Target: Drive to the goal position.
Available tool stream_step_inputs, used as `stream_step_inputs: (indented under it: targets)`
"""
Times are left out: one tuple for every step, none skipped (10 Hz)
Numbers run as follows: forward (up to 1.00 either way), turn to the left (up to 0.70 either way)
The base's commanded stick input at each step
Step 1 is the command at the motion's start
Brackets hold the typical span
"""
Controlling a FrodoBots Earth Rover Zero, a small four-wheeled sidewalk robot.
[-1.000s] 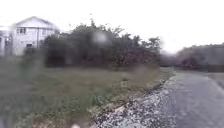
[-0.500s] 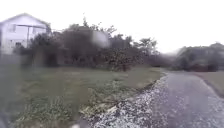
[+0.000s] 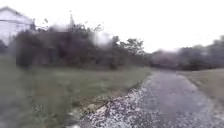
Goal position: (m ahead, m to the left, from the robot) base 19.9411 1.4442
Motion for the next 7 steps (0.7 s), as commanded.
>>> stream_step_inputs:
  targets:
    - [0.0,-0.04]
    - [0.0,-0.11]
    - [0.0,-0.3]
    - [0.0,-0.68]
    - [0.0,-1.0]
    - [0.0,-1.0]
    - [0.0,-1.0]
